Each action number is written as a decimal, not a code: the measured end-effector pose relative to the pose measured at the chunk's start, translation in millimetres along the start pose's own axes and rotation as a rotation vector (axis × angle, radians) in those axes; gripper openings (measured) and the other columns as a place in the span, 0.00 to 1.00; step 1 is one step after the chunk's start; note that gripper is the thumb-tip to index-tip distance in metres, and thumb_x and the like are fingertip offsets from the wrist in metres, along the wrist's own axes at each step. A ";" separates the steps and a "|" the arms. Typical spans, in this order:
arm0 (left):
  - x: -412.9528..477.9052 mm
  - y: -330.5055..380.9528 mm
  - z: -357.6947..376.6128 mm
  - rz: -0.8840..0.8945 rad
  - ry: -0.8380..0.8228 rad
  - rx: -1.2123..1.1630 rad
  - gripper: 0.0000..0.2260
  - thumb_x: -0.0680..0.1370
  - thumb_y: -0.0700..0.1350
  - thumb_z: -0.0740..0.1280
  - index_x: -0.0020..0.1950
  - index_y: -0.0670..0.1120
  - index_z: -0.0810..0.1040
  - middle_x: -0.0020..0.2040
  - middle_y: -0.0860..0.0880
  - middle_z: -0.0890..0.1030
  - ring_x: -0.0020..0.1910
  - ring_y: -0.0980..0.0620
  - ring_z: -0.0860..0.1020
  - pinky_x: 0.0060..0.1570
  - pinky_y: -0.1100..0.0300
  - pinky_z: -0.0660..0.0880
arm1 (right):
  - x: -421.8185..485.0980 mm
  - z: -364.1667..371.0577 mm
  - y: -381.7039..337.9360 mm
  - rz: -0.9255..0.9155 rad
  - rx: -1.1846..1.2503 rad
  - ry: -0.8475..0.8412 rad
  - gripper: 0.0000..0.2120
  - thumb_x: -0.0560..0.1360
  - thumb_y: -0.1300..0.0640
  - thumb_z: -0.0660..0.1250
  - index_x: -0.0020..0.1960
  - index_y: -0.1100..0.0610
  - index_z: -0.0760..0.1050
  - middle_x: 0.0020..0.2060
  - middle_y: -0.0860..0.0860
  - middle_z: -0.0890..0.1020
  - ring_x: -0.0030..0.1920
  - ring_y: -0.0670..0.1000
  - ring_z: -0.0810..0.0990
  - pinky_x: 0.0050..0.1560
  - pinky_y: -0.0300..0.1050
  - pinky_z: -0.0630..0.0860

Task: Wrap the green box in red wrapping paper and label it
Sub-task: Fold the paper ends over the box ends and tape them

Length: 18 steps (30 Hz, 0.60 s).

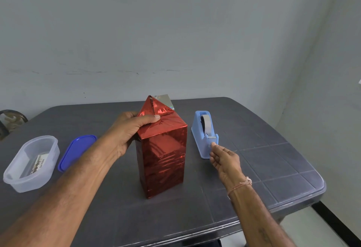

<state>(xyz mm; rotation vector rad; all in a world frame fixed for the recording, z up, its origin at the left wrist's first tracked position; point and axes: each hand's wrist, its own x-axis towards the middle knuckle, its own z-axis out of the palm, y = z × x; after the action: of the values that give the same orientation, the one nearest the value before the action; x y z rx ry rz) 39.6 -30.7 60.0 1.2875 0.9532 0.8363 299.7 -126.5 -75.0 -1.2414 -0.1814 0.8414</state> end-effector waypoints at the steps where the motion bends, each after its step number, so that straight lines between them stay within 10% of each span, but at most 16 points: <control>1: -0.1 0.2 0.3 -0.001 0.000 0.001 0.10 0.70 0.43 0.79 0.48 0.41 0.85 0.48 0.38 0.86 0.44 0.44 0.82 0.53 0.52 0.78 | 0.5 0.7 1.6 0.001 0.010 0.007 0.09 0.76 0.58 0.75 0.51 0.63 0.82 0.40 0.57 0.84 0.37 0.50 0.81 0.43 0.43 0.83; 9: -0.5 0.2 0.7 0.002 -0.003 0.022 0.07 0.71 0.43 0.78 0.46 0.42 0.85 0.42 0.42 0.86 0.39 0.47 0.82 0.36 0.62 0.78 | 6.9 4.4 14.2 -0.125 -0.115 0.117 0.08 0.76 0.56 0.76 0.44 0.60 0.83 0.39 0.56 0.85 0.39 0.51 0.82 0.48 0.48 0.84; 14: -2.9 1.6 1.8 0.007 0.013 0.006 0.06 0.71 0.42 0.79 0.44 0.43 0.85 0.46 0.40 0.86 0.46 0.43 0.82 0.50 0.53 0.78 | 8.5 3.2 27.2 -0.174 -0.250 0.186 0.08 0.74 0.57 0.77 0.43 0.62 0.84 0.38 0.59 0.87 0.37 0.51 0.85 0.48 0.46 0.85; 18: -4.5 3.0 1.1 0.003 0.032 0.001 0.06 0.71 0.42 0.80 0.43 0.43 0.84 0.44 0.41 0.87 0.45 0.44 0.83 0.55 0.51 0.79 | -11.3 -3.7 20.9 -0.124 -0.202 -0.100 0.13 0.80 0.55 0.72 0.51 0.66 0.82 0.41 0.57 0.82 0.42 0.51 0.81 0.46 0.43 0.82</control>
<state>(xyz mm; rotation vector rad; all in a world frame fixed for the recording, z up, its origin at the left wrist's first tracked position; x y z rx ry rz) 38.9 -34.8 63.4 1.2796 0.9776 0.8612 284.2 -135.1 -91.2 -1.3619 -0.4285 0.7914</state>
